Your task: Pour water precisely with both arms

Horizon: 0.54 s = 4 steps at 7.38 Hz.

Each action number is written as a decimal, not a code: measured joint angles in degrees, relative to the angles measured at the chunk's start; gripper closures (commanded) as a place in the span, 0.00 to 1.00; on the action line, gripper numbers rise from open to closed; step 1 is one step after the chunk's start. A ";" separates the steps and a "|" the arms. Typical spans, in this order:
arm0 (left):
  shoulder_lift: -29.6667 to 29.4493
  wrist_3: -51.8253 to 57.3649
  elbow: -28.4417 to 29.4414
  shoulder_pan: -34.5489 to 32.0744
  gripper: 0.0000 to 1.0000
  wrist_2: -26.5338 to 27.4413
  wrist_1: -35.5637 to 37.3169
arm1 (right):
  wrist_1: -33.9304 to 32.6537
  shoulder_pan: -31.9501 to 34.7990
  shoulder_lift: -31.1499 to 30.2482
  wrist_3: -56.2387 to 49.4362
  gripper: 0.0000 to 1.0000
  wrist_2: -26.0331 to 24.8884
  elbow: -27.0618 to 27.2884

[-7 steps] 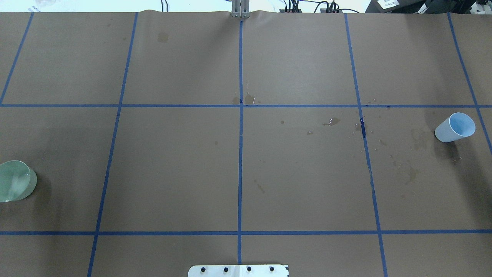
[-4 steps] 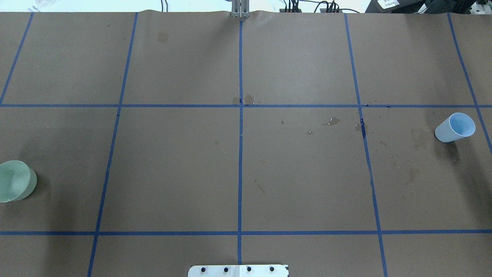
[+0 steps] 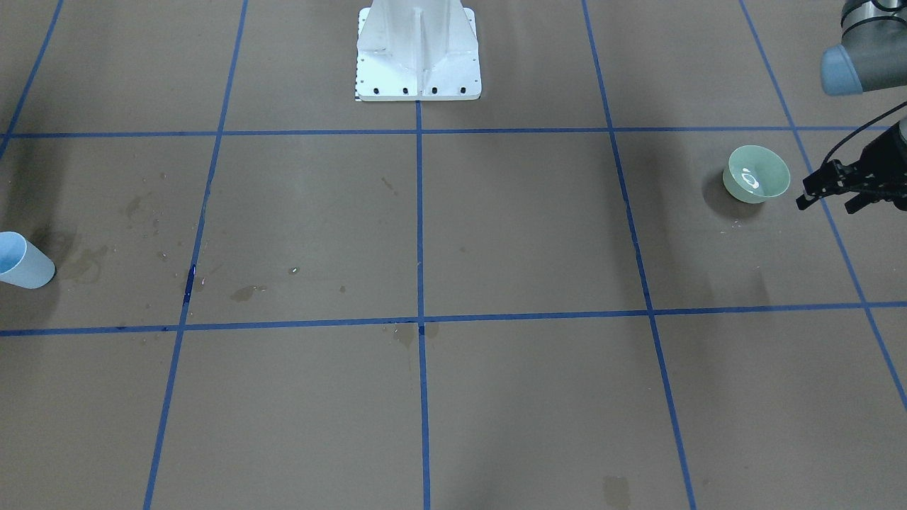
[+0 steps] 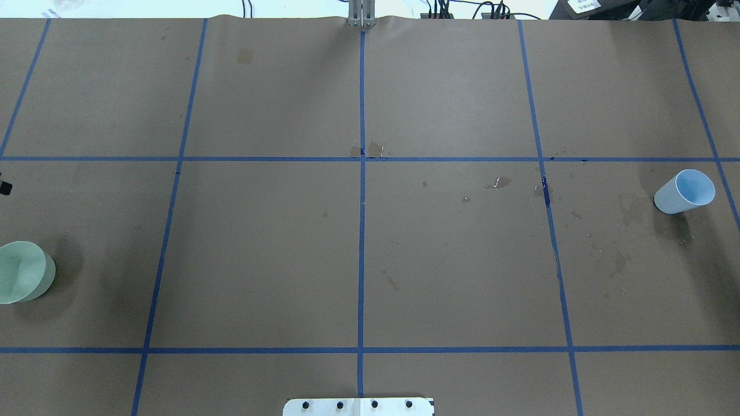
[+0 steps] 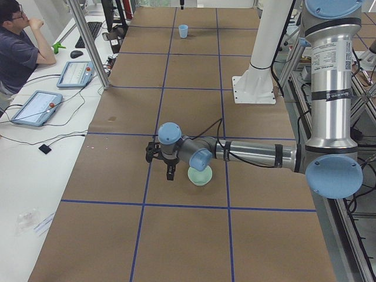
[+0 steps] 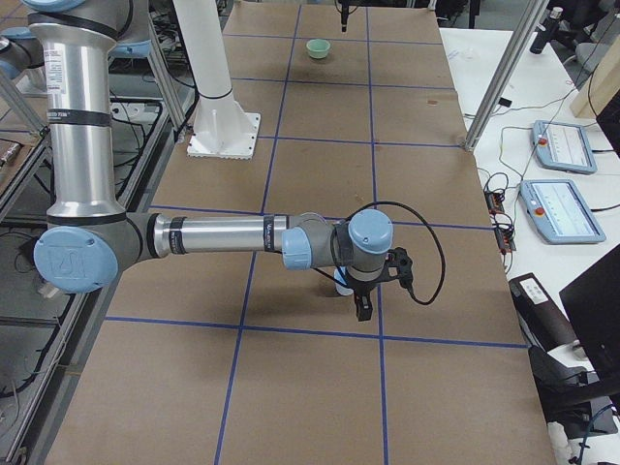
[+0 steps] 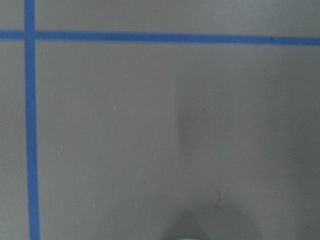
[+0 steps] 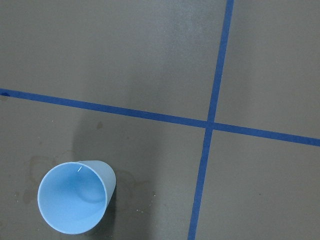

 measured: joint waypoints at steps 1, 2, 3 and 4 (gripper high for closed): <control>-5.05 6.02 0.03 -2.97 0.00 1.26 9.79 | -1.82 0.39 0.75 0.11 0.01 -0.25 0.23; -8.83 12.80 0.50 -6.53 0.00 3.01 17.56 | -2.90 1.01 1.23 0.22 0.01 -0.37 0.47; -10.83 18.77 1.65 -10.21 0.00 3.93 21.81 | -3.33 1.42 1.53 0.29 0.01 -0.46 0.68; -10.99 22.90 2.76 -13.33 0.00 4.04 23.33 | -3.50 1.58 1.76 0.34 0.01 -0.52 0.76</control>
